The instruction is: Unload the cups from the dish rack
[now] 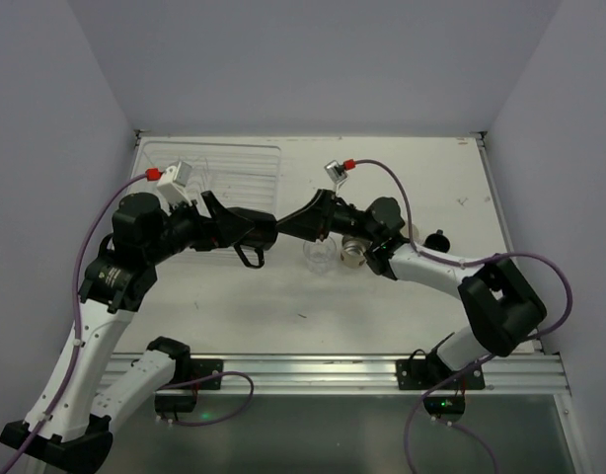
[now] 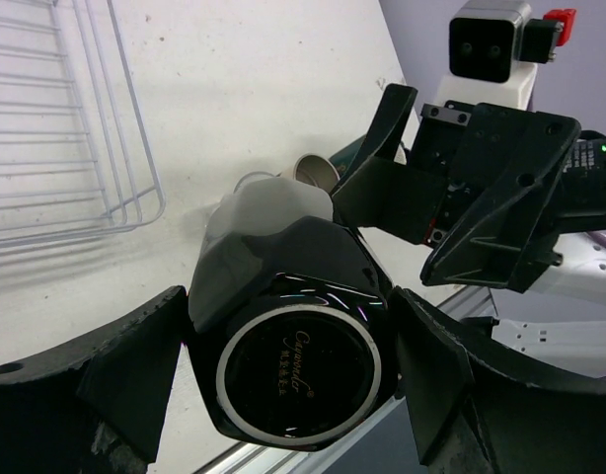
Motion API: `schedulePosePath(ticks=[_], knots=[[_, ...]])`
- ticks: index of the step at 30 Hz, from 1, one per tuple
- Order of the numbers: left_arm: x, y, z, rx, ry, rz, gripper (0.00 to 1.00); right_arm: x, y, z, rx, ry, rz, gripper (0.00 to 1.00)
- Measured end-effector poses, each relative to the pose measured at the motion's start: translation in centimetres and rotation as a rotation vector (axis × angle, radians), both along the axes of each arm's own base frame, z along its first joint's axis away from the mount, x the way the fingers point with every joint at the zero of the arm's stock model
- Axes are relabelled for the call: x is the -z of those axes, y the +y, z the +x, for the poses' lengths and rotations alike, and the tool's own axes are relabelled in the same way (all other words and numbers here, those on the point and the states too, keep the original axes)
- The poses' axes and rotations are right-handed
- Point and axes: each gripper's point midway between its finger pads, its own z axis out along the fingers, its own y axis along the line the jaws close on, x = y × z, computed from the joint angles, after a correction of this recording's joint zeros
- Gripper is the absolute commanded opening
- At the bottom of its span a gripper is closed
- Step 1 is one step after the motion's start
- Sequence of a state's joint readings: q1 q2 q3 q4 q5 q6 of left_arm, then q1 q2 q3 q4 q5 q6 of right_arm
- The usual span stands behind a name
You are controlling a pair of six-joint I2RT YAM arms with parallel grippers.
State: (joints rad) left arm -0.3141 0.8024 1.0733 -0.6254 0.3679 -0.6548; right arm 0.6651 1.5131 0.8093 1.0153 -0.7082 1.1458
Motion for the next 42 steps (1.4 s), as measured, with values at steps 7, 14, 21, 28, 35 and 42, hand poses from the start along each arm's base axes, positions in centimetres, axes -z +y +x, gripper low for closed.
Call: schedulePosePath(ticks=[7,14,21,28,35,42], knots=[[0.0,-0.1,-0.1,0.005,0.0,-0.002,0.0,2.9,1.2,0.6,-0.09,0.161,0.043,0.72],[0.7,0.4,-0.1,-0.017,0.023,0.014,0.0,3.7,2.1,0.5,-0.143,0.243,0.05,0.72],[0.5,0.1,-0.4,0.003,0.018,-0.004,0.0,2.4,2.2,0.0,-0.163,0.237,0.073,0.67],[0.5,-0.3,-0.4,0.022,0.018,-0.017,0.0,-0.9,2.1,-2.1,-0.208,0.192,0.114,0.45],[-1.8,-1.9,-1.5,0.121,-0.038,-0.113,0.0,-4.9,0.5,-4.6,-0.244,0.114,0.172,0.0],[-1.5,-2.9,-1.9,0.188,-0.036,-0.143,0.57,-4.8,-0.2,-5.3,-0.241,0.102,0.169,0.0]])
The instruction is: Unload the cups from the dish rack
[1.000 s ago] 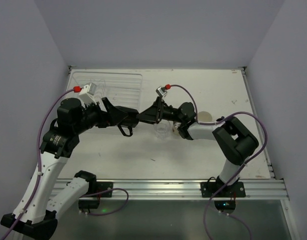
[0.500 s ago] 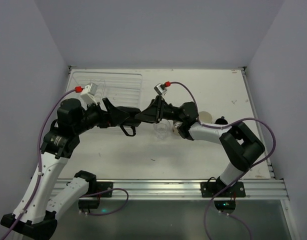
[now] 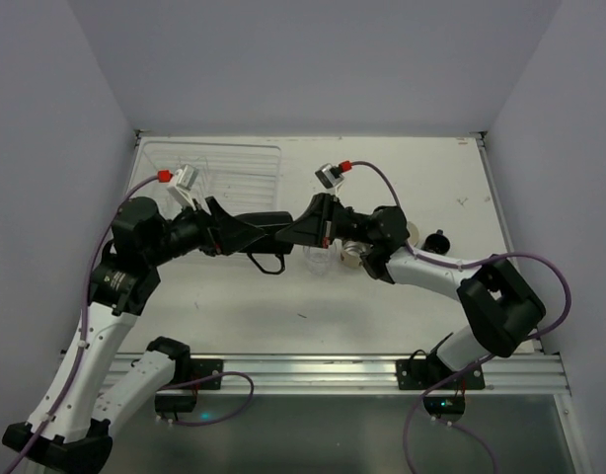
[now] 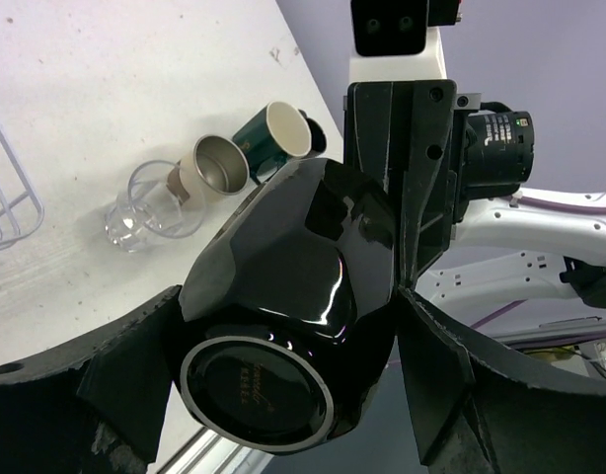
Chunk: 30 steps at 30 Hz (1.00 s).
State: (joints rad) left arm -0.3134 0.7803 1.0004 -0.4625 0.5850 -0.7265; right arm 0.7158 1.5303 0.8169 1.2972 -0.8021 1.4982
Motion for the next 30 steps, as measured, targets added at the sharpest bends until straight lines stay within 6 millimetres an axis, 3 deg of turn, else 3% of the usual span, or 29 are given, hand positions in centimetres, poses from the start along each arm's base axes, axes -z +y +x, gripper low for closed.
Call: schedulePosePath(ticks=[3,5,6,12,17,23,26,30], knots=[[0.9,-0.1,-0.1,0.008,0.026,-0.001,0.85,1.0,-0.1,0.0,0.002,0.02,-0.017,0.0],[1.2,-0.1,-0.2,0.009,0.034,-0.002,0.91,1.5,-0.2,-0.1,0.004,0.026,-0.024,0.0],[1.3,-0.1,-0.3,0.01,0.038,0.0,1.0,1.6,-0.2,-0.2,0.006,0.026,-0.026,0.0],[1.7,1.4,1.1,-0.103,0.006,0.063,1.0,3.7,-0.6,-2.4,-0.012,-0.025,-0.09,0.0],[1.1,4.5,2.5,-0.296,-0.017,0.155,1.0,3.0,-1.3,-4.0,0.065,-0.115,-0.178,0.0],[1.5,7.2,2.7,-0.438,-0.018,0.216,1.0,2.9,-0.6,-2.4,0.311,-0.105,-0.479,0.0],[2.0,7.4,2.7,-0.445,-0.009,0.223,1.0,5.7,-1.8,-0.9,0.443,-0.057,-0.684,0.0],[3.5,7.2,2.6,-0.431,0.023,0.235,1.0,12.7,-5.4,0.2,0.572,0.025,-1.022,0.0]])
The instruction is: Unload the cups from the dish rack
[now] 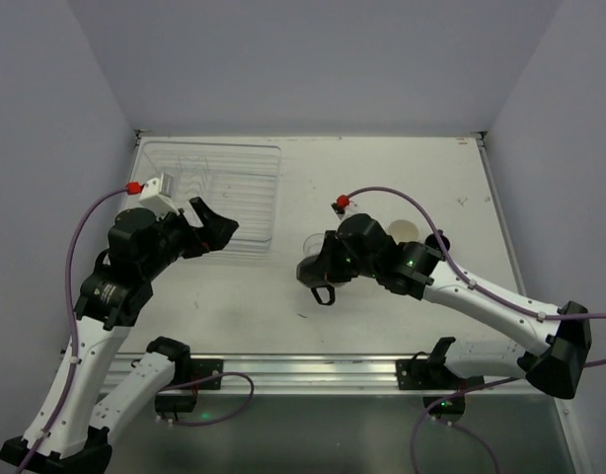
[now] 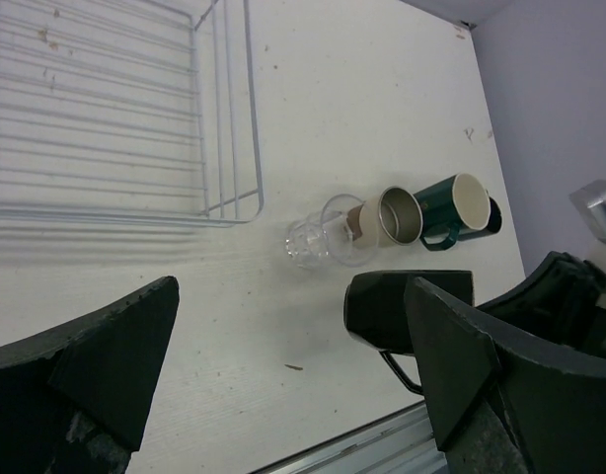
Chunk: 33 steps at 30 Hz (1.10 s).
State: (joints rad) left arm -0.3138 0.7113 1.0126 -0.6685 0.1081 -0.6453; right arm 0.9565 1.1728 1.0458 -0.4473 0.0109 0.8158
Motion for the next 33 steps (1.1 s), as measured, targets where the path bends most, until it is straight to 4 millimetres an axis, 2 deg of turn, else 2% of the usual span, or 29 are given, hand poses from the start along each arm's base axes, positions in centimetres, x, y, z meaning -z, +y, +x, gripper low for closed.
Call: schedulePosePath(ticks=[2,4,7,14,21,27,33], knots=[[0.4,-0.2,0.0,0.012,0.012,-0.003,1.0,3.1,-2.1,-0.1,0.052,0.044,-0.144,0.0],[0.7,-0.4,-0.1,0.02,0.019,-0.005,1.0,4.9,-3.9,-0.5,0.084,0.071,-0.245,0.0],[0.6,-0.6,-0.2,0.029,0.018,-0.015,1.0,5.9,-5.6,-0.8,0.119,0.08,-0.328,0.0],[0.5,-0.9,-0.4,0.047,0.015,-0.033,0.99,7.1,-8.3,-0.9,0.179,0.09,-0.446,0.0],[0.4,-1.2,-0.5,0.058,0.016,-0.043,0.99,8.6,-9.5,-0.9,0.212,0.119,-0.551,0.0],[0.4,-1.3,-0.7,0.067,0.016,-0.049,0.99,9.1,-9.5,-0.9,0.212,0.129,-0.57,0.0],[0.8,-1.4,-0.8,0.074,0.024,-0.049,0.99,10.9,-9.7,-0.5,0.219,0.164,-0.63,0.0]])
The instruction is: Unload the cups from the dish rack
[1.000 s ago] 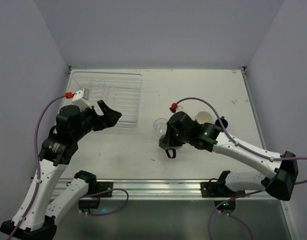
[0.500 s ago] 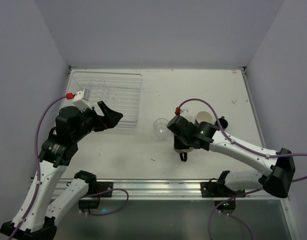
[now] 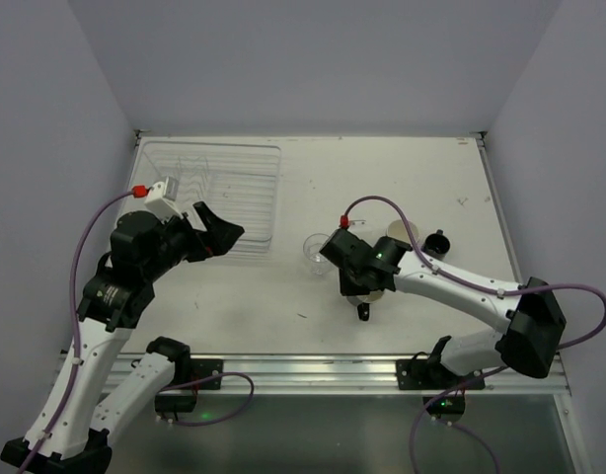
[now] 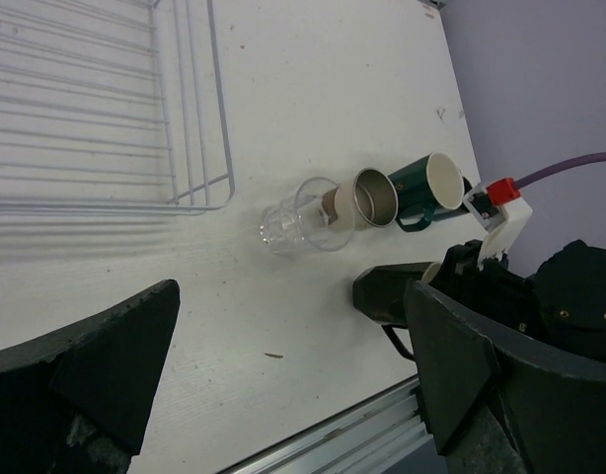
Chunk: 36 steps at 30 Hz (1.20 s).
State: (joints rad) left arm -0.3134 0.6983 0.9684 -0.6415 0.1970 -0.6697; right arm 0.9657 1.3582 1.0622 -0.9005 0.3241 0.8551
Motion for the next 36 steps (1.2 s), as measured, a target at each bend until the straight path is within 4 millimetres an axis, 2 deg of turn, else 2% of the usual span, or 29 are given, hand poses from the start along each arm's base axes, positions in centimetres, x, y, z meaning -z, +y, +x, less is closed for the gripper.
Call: schedulePosePath(ticks=[3,7,15,23,26,31,35,36], knots=[[0.0,-0.1,0.0,0.004,-0.002,-0.002,0.99,1.0,-0.3,0.4,0.015,0.022,-0.033,0.0],[-0.1,-0.1,0.0,0.006,-0.002,-0.002,0.99,1.3,-0.3,1.2,0.026,0.03,-0.048,0.0],[0.1,-0.2,0.2,0.008,0.005,-0.001,0.99,0.2,0.1,2.4,0.023,0.002,-0.026,0.23],[0.3,-0.4,0.5,0.012,0.014,0.0,0.99,-0.2,0.3,3.0,0.019,-0.013,-0.014,0.24],[0.3,-0.4,0.6,0.013,0.013,-0.002,0.99,-0.2,0.4,3.0,0.014,-0.015,-0.014,0.28],[0.1,-0.5,0.7,0.016,0.003,-0.006,0.99,-0.3,0.4,3.2,0.002,-0.024,-0.014,0.47],[0.4,-0.6,0.8,0.016,0.006,-0.006,1.0,-1.4,0.5,3.4,-0.01,-0.057,0.016,0.64],[0.6,-0.6,0.8,0.016,0.009,-0.005,1.0,-1.8,0.5,3.4,-0.011,-0.069,0.029,0.73]])
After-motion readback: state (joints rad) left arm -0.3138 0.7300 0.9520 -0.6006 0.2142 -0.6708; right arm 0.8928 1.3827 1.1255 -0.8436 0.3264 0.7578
